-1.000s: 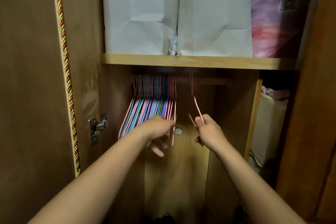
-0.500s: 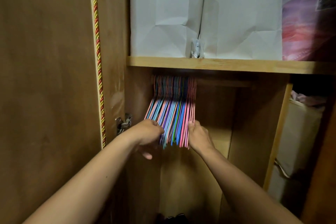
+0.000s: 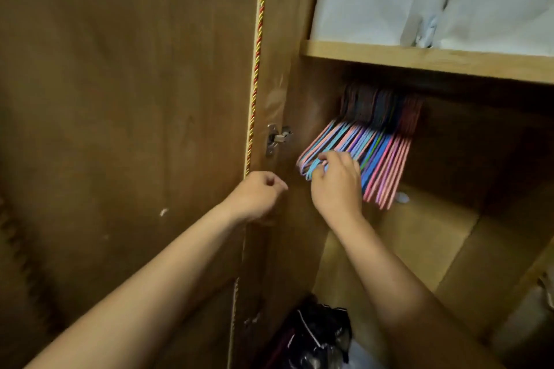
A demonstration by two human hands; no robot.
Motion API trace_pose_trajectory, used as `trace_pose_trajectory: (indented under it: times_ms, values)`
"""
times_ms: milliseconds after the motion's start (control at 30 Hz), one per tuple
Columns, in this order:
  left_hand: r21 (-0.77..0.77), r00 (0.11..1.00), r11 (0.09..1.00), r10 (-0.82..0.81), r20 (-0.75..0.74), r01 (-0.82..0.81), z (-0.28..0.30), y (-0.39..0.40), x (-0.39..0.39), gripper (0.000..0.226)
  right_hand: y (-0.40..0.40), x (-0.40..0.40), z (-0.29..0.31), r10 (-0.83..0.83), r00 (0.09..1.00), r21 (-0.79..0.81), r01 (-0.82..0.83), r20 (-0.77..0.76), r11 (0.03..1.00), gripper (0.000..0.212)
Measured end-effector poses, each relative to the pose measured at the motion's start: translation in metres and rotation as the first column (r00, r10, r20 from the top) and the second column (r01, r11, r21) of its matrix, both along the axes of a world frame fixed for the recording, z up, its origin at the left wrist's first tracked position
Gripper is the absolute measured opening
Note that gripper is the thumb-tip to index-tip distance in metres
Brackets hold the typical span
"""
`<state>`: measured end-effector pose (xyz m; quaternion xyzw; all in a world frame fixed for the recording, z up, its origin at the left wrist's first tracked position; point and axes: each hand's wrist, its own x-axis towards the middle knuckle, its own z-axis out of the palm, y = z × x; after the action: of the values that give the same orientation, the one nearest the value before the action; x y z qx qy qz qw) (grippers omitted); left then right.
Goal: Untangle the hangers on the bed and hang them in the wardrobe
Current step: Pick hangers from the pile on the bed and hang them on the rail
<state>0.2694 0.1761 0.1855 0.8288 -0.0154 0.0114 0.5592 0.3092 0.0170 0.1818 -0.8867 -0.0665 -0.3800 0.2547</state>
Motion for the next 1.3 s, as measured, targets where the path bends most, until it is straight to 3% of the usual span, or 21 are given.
trace_pose_trajectory:
  times_ms: [167, 267, 333, 367, 467, 567, 700, 767, 833, 900, 1000, 1167, 1300]
  values:
    - [0.0, 0.96, 0.961, 0.278, 0.035, -0.278, -0.046, 0.048, -0.109, 0.019, 0.08, -0.078, -0.043, 0.46, 0.867, 0.055, -0.458, -0.189, 0.887, 0.018]
    - [0.038, 0.883, 0.884, 0.467, -0.048, -0.465, -0.093, 0.077, -0.205, 0.018, 0.127, -0.145, -0.085, 0.634, 0.704, 0.112, -0.637, -0.321, 0.763, 0.017]
    - [0.041, 0.761, 0.769, 0.638, -0.118, -0.638, -0.126, 0.106, -0.301, 0.018, 0.176, -0.21, -0.112, 0.746, 0.505, 0.15, -0.776, -0.434, 0.613, 0.018]
    - [0.018, 0.728, 0.739, 0.668, -0.156, -0.674, -0.141, 0.113, -0.327, 0.018, 0.185, -0.228, -0.118, 0.756, 0.449, 0.159, -0.802, -0.478, 0.576, 0.019]
    - [-0.119, 0.459, 0.444, 0.849, -0.26, -0.888, -0.174, 0.135, -0.464, 0.02, 0.246, -0.326, -0.133, 0.772, 0.227, 0.08, -0.938, -0.594, 0.337, 0.02]
    - [-0.174, 0.196, 0.144, 0.924, -0.328, -0.974, -0.202, 0.131, -0.594, 0.017, 0.292, -0.43, -0.148, 0.714, 0.059, 0.015, -0.995, -0.698, 0.097, 0.022]
    - [-0.188, -0.058, -0.145, 0.913, -0.404, -0.971, -0.24, 0.096, -0.747, 0.018, 0.335, -0.591, -0.177, 0.607, -0.168, 0.055, -0.978, -0.777, -0.2, 0.022]
    - [-0.201, -0.216, -0.318, 0.888, -0.407, -0.927, -0.256, 0.081, -0.823, 0.018, 0.349, -0.682, -0.198, 0.542, -0.267, 0.1, -0.943, -0.797, -0.318, 0.022]
    - [-0.201, -0.301, -0.411, 0.857, -0.418, -0.889, -0.271, 0.073, -0.881, 0.018, 0.354, -0.752, -0.217, 0.486, -0.334, 0.14, -0.909, -0.807, -0.393, 0.021]
    - [-0.178, -0.365, -0.476, 0.823, -0.435, -0.861, -0.285, 0.071, -0.93, 0.017, 0.362, -0.806, -0.241, 0.444, -0.374, 0.156, -0.877, -0.814, -0.454, 0.02]
    - [-0.112, -0.441, -0.561, 0.745, -0.501, -0.82, -0.312, 0.072, -0.98, 0.02, 0.375, -0.852, -0.278, 0.35, -0.387, 0.199, -0.861, -0.853, -0.467, 0.019]
    - [-0.063, -0.437, -0.629, 0.605, -0.666, -0.775, -0.371, 0.068, -1.01, 0.021, 0.41, -0.864, -0.345, 0.227, -0.273, 0.168, -0.903, -0.935, -0.396, 0.021]
    - [0.048, -0.472, -0.693, 0.437, -0.766, -0.72, -0.441, 0.077, -1.009, 0.022, 0.445, -0.893, -0.415, 0.099, -0.258, 0.196, -0.889, -0.961, -0.415, 0.02]
